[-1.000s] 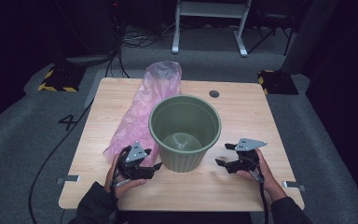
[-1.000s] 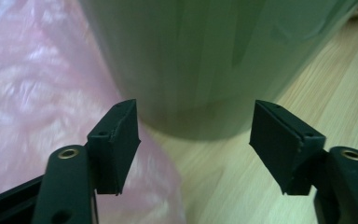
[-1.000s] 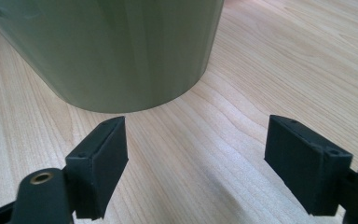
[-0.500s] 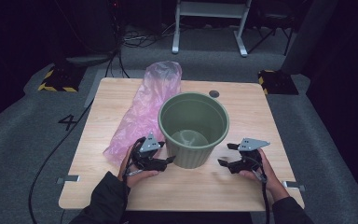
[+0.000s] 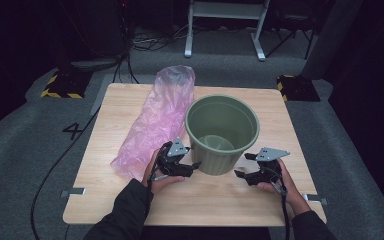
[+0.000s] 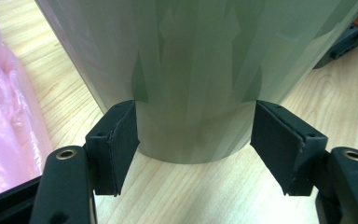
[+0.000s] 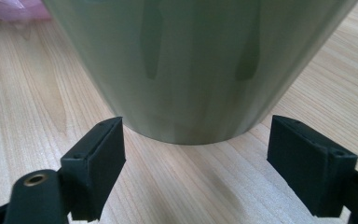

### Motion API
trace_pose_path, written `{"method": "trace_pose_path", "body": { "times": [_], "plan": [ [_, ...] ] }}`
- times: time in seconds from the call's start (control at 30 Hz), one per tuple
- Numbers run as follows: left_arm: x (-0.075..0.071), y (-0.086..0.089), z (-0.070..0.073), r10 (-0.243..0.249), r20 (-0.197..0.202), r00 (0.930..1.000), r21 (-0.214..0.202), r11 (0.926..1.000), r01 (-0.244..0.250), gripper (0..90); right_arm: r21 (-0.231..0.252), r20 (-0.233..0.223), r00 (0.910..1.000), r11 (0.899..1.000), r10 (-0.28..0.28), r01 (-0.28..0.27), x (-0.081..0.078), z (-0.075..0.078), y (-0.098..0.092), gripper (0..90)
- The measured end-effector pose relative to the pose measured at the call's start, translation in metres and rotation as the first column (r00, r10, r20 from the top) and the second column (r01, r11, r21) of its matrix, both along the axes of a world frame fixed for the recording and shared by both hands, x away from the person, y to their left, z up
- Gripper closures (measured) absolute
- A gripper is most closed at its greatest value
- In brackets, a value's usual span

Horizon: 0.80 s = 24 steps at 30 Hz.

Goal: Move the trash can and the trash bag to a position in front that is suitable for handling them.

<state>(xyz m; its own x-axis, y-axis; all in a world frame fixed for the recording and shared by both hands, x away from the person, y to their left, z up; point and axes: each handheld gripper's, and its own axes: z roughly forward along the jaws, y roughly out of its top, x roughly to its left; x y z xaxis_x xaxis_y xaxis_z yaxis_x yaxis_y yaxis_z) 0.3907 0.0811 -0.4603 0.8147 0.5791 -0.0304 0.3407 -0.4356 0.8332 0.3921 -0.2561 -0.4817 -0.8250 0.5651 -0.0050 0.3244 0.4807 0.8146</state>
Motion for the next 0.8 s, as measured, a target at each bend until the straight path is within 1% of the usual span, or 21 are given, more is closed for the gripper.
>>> {"method": "trace_pose_path", "body": {
  "times": [0.1, 0.13, 0.17, 0.2, 0.23, 0.27, 0.33, 0.37, 0.4, 0.43, 0.47, 0.5, 0.53, 0.57, 0.6, 0.63, 0.67, 0.7, 0.73, 0.77, 0.8],
  "plan": [
    [0.001, -0.002, 0.0, 0.003, 0.004, 1.0, 0.003, 1.0, -0.003, 30.8, 0.001, 0.001, 1.0, 1.0, -0.001, 0.001, 0.0, 0.0, 0.0, 19.2],
    [0.0, -0.002, 0.001, 0.01, 0.009, 0.9999, 0.004, 0.9999, -0.01, 29.0, 0.001, -0.002, 1.0, 1.0, -0.002, 0.002, 0.0, 0.0, -0.001, 19.2],
    [0.0, 0.0, 0.002, 0.01, 0.012, 0.9999, 0.001, 0.9999, -0.01, 27.8, -0.004, 0.0, 1.0, 1.0, -0.003, 0.003, 0.0, 0.0, -0.001, 19.1],
    [-0.003, 0.005, 0.005, 0.014, 0.01, 0.9999, 0.004, 0.9999, -0.014, 24.5, -0.003, -0.001, 1.0, 1.0, -0.002, 0.002, 0.0, -0.001, -0.001, 19.0],
    [-0.003, 0.005, 0.005, 0.014, 0.01, 0.9999, 0.004, 0.9999, -0.014, 22.8, -0.003, -0.001, 1.0, 1.0, -0.002, 0.002, 0.0, -0.001, -0.001, 19.0],
    [-0.005, 0.008, 0.006, 0.014, 0.007, 0.9999, 0.011, 0.9998, -0.014, 22.8, -0.003, -0.002, 1.0, 1.0, -0.004, 0.004, 0.0, -0.001, -0.002, 18.8],
    [-0.009, 0.018, 0.01, 0.012, 0.003, 0.9999, 0.023, 0.9997, -0.012, 20.1, -0.002, -0.005, 1.0, 1.0, -0.007, 0.007, 0.0, -0.001, -0.004, 18.8],
    [-0.012, 0.024, 0.013, 0.016, 0.007, 0.9999, 0.027, 0.9995, -0.016, 19.2, -0.002, -0.007, 0.9999, 1.0, -0.011, 0.011, 0.0, -0.001, -0.005, 18.8],
    [-0.018, 0.038, 0.018, 0.037, 0.021, 0.9991, 0.04, 0.9985, -0.038, 18.2, -0.004, -0.009, 0.9999, 1.0, -0.013, 0.013, 0.0, -0.002, -0.007, 18.7],
    [-0.018, 0.038, 0.018, 0.037, 0.021, 0.9991, 0.04, 0.9985, -0.038, 17.5, -0.004, -0.013, 0.9998, 1.0, -0.016, 0.016, -0.001, -0.002, -0.008, 18.7],
    [-0.023, 0.054, 0.022, 0.06, 0.034, 0.9976, 0.06, 0.9962, -0.062, 17.2, -0.008, -0.012, 0.9998, 1.0, -0.018, 0.018, -0.001, -0.002, -0.009, 18.6],
    [-0.023, 0.054, 0.022, 0.06, 0.034, 0.9976, 0.06, 0.9962, -0.062, 16.7, -0.008, -0.012, 0.9998, 1.0, -0.018, 0.018, -0.001, -0.002, -0.009, 18.6],
    [-0.029, 0.072, 0.024, 0.088, 0.046, 0.9951, 0.075, 0.993, -0.091, 16.2, -0.01, -0.014, 0.9996, 1.0, -0.024, 0.024, -0.002, -0.003, -0.011, 18.6],
    [-0.029, 0.072, 0.024, 0.088, 0.046, 0.9951, 0.075, 0.993, -0.091, 16.1, -0.01, -0.014, 0.9996, 1.0, -0.024, 0.024, -0.002, -0.003, -0.011, 18.6],
    [-0.031, 0.081, 0.024, 0.113, 0.048, 0.9924, 0.083, 0.9896, -0.117, 16.1, -0.008, -0.017, 0.9995, 1.0, -0.026, 0.026, -0.002, -0.003, -0.012, 18.5],
    [-0.033, 0.091, 0.024, 0.131, 0.052, 0.99, 0.101, 0.9855, -0.136, 16.0, -0.006, -0.019, 0.9994, 1.0, -0.03, 0.03, -0.003, -0.003, -0.014, 18.4],
    [-0.037, 0.109, 0.021, 0.179, 0.053, 0.9823, 0.126, 0.9747, -0.185, 16.3, -0.005, -0.021, 0.9992, 0.999, -0.035, 0.035, -0.003, -0.004, -0.016, 18.5],
    [-0.037, 0.109, 0.021, 0.179, 0.053, 0.9823, 0.126, 0.9747, -0.185, 16.5, -0.005, -0.021, 0.9992, 0.999, -0.035, 0.035, -0.003, -0.004, -0.016, 18.5],
    [-0.04, 0.128, 0.017, 0.222, 0.055, 0.9735, 0.147, 0.9625, -0.228, 16.6, -0.01, -0.025, 0.9989, 0.999, -0.039, 0.039, -0.003, -0.005, -0.017, 18.5],
    [-0.04, 0.128, 0.017, 0.222, 0.055, 0.9735, 0.147, 0.9625, -0.228, 16.9, -0.01, -0.025, 0.9989, 0.999, -0.039, 0.039, -0.003, -0.005, -0.017, 18.5],
    [-0.042, 0.147, 0.011, 0.265, 0.046, 0.963, 0.161, 0.9495, -0.269, 17.4, -0.009, -0.03, 0.9988, 0.999, -0.039, 0.039, -0.004, -0.006, -0.018, 18.5]
  ]
}}
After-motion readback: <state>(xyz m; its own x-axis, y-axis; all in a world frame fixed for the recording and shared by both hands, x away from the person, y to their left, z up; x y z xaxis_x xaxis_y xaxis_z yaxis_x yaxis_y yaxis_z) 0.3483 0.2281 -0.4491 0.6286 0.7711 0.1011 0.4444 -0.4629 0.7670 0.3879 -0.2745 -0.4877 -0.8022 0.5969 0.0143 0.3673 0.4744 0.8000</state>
